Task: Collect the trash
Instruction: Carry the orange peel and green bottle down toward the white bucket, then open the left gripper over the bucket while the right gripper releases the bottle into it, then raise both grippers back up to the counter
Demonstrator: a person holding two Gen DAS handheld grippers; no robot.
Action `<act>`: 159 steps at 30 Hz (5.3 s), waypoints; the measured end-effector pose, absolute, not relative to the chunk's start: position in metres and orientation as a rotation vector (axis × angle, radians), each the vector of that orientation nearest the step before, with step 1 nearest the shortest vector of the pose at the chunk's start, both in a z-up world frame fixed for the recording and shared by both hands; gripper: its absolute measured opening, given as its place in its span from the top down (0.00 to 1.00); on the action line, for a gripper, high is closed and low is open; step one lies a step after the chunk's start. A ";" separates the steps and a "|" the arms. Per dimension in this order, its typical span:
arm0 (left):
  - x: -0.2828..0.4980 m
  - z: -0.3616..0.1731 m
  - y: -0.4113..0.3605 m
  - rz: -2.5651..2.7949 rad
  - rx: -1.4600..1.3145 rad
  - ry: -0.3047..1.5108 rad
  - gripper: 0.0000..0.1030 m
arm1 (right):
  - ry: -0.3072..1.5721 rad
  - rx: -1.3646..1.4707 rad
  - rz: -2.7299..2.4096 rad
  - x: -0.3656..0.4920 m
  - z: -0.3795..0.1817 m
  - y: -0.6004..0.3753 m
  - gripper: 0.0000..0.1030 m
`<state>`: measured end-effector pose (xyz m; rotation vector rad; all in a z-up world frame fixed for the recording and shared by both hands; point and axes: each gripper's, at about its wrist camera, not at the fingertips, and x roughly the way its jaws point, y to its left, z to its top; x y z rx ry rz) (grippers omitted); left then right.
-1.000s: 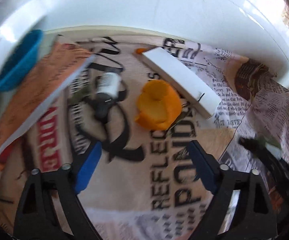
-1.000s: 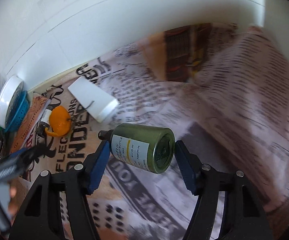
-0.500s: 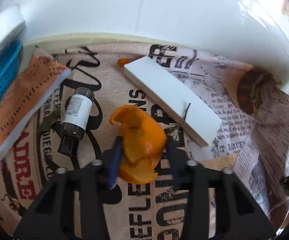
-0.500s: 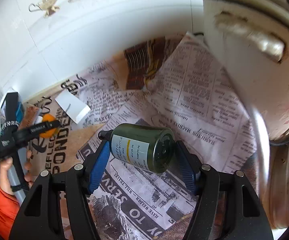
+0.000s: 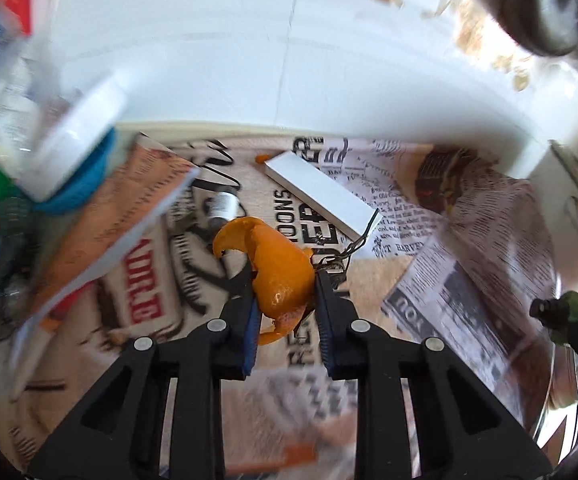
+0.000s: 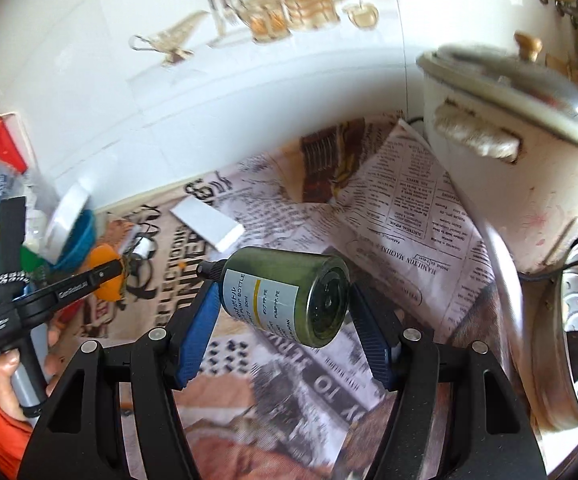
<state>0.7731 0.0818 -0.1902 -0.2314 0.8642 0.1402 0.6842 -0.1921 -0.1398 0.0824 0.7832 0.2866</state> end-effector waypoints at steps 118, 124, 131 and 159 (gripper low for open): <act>0.345 -0.231 0.111 0.056 -0.190 0.959 0.43 | 0.867 0.071 0.266 0.342 -0.198 -0.110 0.32; 0.334 -0.164 0.123 0.036 -0.077 0.821 0.38 | 0.733 0.055 0.227 0.325 -0.140 -0.092 0.32; 0.348 -0.132 0.131 0.008 -0.081 0.775 0.37 | 0.657 0.051 0.203 0.330 -0.102 -0.084 0.31; 0.685 -0.175 0.108 0.294 -0.359 0.933 0.34 | 0.791 -0.146 0.591 0.729 -0.144 -0.120 0.28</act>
